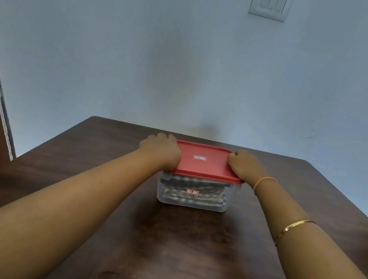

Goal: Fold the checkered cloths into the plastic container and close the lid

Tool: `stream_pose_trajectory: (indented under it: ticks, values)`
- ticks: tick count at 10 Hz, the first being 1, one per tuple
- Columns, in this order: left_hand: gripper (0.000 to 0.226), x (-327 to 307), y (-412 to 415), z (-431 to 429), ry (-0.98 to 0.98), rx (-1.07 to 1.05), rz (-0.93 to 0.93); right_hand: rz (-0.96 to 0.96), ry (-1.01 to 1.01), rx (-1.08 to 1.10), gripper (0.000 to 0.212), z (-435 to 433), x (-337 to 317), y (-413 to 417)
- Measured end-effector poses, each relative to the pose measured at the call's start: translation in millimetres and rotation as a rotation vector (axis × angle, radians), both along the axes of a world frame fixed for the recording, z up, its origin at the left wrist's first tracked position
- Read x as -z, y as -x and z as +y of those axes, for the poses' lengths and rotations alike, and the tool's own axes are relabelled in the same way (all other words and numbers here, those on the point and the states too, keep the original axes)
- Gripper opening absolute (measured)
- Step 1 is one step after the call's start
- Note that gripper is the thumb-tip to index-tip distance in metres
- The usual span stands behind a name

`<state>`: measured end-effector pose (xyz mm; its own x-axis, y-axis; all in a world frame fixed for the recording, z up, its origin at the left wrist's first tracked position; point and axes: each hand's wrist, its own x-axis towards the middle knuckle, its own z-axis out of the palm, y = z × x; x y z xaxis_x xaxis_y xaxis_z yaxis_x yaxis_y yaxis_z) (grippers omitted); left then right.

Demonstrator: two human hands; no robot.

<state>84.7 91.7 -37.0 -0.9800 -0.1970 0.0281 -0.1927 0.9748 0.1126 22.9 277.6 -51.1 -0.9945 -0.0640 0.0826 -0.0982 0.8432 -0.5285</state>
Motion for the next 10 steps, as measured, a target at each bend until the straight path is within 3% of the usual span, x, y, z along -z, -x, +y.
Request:
stream_pose_trajectory:
  ticks: [2,5,9,10]
  values:
    - [0.036,0.3,13.0,2.0,0.163,0.252,0.019,0.055,-0.3,-0.046,0.04,-4.8,-4.2,1.0]
    - [0.04,-11.8,22.6,-1.5,0.185,0.228,-0.111,-0.208,-0.319,-0.106,0.052,-10.2,-25.4,10.1]
    - [0.059,-41.2,27.4,19.2,0.064,0.137,-0.281,-0.566,-0.493,-0.158,0.05,-28.6,-83.5,12.6]
    - [0.07,-69.0,29.6,17.3,0.064,0.127,-0.312,-0.531,-0.482,-0.149,0.054,-31.7,-114.1,19.7]
